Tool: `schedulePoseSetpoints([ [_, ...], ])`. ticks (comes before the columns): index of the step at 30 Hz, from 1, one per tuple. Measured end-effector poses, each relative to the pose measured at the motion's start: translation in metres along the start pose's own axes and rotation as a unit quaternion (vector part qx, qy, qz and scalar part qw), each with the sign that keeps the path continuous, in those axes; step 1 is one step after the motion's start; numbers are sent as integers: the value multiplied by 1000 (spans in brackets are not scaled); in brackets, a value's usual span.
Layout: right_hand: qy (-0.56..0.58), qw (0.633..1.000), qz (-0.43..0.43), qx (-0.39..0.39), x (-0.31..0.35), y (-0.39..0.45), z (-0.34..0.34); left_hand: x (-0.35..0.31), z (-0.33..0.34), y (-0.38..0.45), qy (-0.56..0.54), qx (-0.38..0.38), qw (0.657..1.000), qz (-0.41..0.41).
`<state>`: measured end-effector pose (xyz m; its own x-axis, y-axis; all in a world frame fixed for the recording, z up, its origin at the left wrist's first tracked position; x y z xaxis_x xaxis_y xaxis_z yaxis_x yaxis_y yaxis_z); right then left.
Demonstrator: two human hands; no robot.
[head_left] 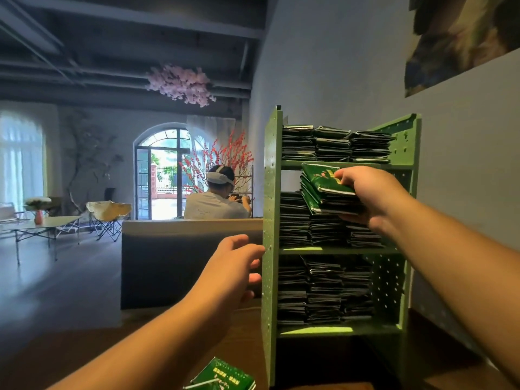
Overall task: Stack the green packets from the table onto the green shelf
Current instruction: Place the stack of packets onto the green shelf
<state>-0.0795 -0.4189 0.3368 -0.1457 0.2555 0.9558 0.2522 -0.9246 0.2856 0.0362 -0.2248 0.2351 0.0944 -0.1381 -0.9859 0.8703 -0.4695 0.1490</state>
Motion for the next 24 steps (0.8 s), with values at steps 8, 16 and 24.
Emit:
schedulePoseSetpoints([
  [8, -11, 1000, 5, 3, -1, -1, 9, 9, -12, 5, 20, 1, 1000, -13],
  [16, -3, 1000, 19, 1, 15, 13, 25, 14, -20, 4, 38, -1, 999, -10],
  [24, -28, 999, 10, -30, 13, 29, 43, 22, -27, 4, 45, -3, 999, -16],
])
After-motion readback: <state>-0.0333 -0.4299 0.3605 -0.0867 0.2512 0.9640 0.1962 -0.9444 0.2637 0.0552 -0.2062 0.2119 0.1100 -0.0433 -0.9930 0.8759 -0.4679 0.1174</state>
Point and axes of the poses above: each hand's wrist, its own y-axis towards the middle knuckle, its own z-axis out of the palm, x = y × z, the point moved 4 cm from there along y, towards the middle knuckle, and after that the axes turned 13 degrees about -x, right-handed, at the moved point
